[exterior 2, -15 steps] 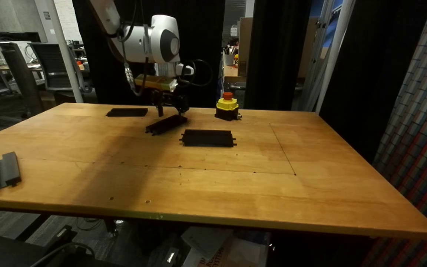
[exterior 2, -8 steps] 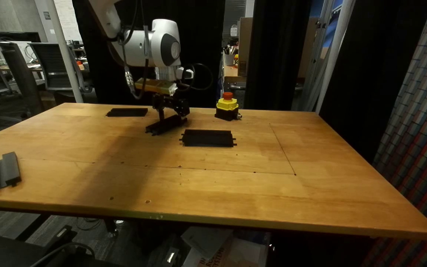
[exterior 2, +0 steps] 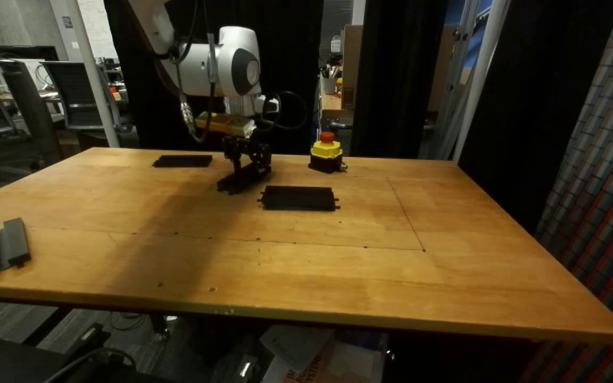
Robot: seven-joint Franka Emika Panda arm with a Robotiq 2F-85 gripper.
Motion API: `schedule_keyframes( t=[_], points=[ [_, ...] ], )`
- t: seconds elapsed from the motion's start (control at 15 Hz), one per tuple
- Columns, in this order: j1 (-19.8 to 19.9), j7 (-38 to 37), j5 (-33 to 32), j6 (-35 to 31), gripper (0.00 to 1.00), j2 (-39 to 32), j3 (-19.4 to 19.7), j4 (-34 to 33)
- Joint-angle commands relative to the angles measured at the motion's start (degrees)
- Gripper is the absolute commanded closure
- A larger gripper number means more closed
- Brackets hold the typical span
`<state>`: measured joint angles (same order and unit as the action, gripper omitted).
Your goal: Stack the black pieces together
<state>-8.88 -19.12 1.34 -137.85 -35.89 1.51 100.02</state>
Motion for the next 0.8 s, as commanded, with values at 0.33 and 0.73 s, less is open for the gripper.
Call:
schedule_keyframes(
  t=[0.33,0.73],
  points=[
    [1.6,12.4,-1.3,3.5,0.55,1.0,-3.2,-2.0],
    [2.4,27.1,-3.3,12.7,0.55,1.1,-5.8,-6.0]
  ],
)
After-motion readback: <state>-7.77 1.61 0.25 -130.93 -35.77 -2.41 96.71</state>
